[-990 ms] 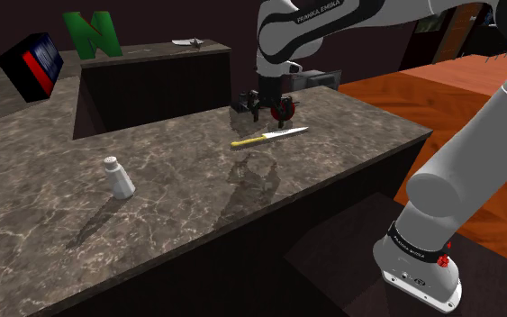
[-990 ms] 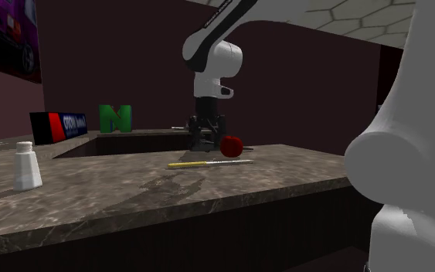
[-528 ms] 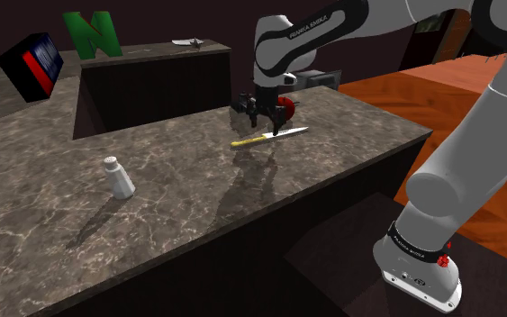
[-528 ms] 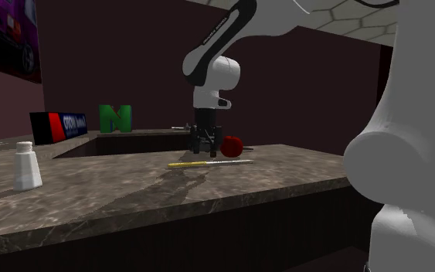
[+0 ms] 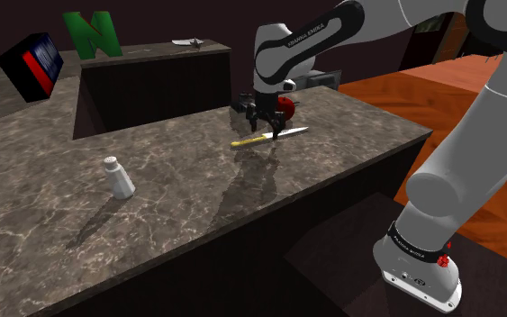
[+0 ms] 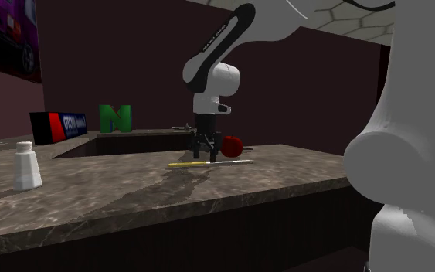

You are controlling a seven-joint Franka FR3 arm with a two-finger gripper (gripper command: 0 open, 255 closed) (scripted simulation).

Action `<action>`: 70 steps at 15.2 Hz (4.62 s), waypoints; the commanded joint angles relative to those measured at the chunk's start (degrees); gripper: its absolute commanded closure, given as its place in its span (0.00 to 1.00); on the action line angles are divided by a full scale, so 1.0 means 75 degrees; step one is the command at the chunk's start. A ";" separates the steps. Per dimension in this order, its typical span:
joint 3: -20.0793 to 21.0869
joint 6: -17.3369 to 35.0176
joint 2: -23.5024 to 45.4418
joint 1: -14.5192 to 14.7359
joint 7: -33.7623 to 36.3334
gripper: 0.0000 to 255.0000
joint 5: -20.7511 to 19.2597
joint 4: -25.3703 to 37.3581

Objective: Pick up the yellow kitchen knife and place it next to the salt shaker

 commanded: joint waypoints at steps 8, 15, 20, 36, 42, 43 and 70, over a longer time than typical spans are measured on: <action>0.0000 0.0002 0.0000 0.0000 0.0000 1.00 0.0000 -0.0003; -0.0012 -0.0302 -0.0134 -0.0008 -0.0021 1.00 0.0042 0.0176; -0.0036 -0.0812 -0.0324 -0.0019 -0.0043 1.00 0.0095 0.0506; -0.0110 -0.2441 -0.0638 -0.0055 -0.0026 1.00 0.0150 0.1838; -0.0127 -0.3056 -0.0639 -0.0067 0.0011 1.00 0.0135 0.2452; -0.0129 -0.3159 -0.0633 -0.0069 0.0018 1.00 0.0131 0.2561; 0.1561 -0.3633 0.2659 0.2321 0.4108 1.00 -0.1513 0.6129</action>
